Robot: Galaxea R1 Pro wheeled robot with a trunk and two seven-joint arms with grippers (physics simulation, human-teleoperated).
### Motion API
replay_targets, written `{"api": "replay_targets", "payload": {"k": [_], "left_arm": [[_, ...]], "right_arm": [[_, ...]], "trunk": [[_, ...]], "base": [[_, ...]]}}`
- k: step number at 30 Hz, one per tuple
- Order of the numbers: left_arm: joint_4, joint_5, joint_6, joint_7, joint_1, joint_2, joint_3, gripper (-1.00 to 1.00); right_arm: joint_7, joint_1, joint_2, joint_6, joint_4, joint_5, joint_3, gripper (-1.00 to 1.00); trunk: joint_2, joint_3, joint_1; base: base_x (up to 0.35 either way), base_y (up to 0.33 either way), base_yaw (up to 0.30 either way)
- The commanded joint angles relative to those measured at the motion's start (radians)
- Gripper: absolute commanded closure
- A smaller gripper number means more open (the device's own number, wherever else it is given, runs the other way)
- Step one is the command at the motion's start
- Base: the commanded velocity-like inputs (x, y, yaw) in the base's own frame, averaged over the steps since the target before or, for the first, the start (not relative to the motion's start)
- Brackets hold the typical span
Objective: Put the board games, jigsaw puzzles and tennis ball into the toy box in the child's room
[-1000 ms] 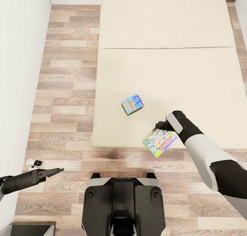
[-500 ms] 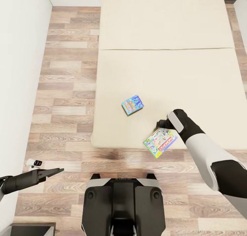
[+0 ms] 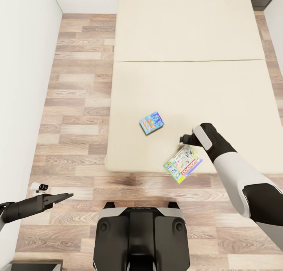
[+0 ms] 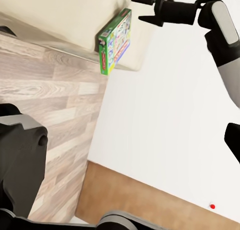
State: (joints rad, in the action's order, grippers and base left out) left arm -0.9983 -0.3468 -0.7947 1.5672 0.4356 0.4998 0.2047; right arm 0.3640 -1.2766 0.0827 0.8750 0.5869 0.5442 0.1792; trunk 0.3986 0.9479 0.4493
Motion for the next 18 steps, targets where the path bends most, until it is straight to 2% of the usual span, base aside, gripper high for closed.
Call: {"api": "replay_targets", "payload": {"k": [1,6,10,14,15,18], "left_arm": [[0.000,0.000,-0.011,0.004,0.000,0.000,0.000,-1.00],[0.000,0.000,-0.011,0.004,0.000,0.000,0.000,-1.00],[0.000,0.000,-0.011,0.004,0.000,0.000,0.000,-1.00],[0.000,0.001,-0.011,0.004,0.000,0.000,0.000,-1.00],[0.000,0.001,-0.011,0.004,0.000,0.000,0.000,-1.00],[0.000,0.001,-0.011,0.004,0.000,0.000,0.000,-1.00]], "right_arm": [[0.008,-0.001,0.002,0.003,0.006,0.011,0.007,-1.00],[0.006,0.003,0.007,0.012,0.063,0.014,0.006,-1.00],[0.004,0.012,0.010,0.044,0.156,0.020,0.003,-1.00],[0.002,0.044,0.010,0.134,0.308,0.022,-0.041,-1.00],[0.001,0.069,0.010,0.156,0.384,0.026,-0.073,-1.00],[0.000,0.122,0.010,0.172,0.504,0.039,-0.124,-1.00]], "trunk": [[0.001,-0.001,0.001],[0.001,-0.009,0.001],[0.001,-0.015,0.001],[0.001,-0.021,0.001],[0.001,-0.023,0.001],[0.001,-0.028,0.001]], "base": [[0.000,0.000,0.000],[0.000,0.000,0.000],[0.000,0.000,0.000],[0.000,0.000,0.000],[0.000,0.000,0.000],[0.000,0.000,0.000]]}}
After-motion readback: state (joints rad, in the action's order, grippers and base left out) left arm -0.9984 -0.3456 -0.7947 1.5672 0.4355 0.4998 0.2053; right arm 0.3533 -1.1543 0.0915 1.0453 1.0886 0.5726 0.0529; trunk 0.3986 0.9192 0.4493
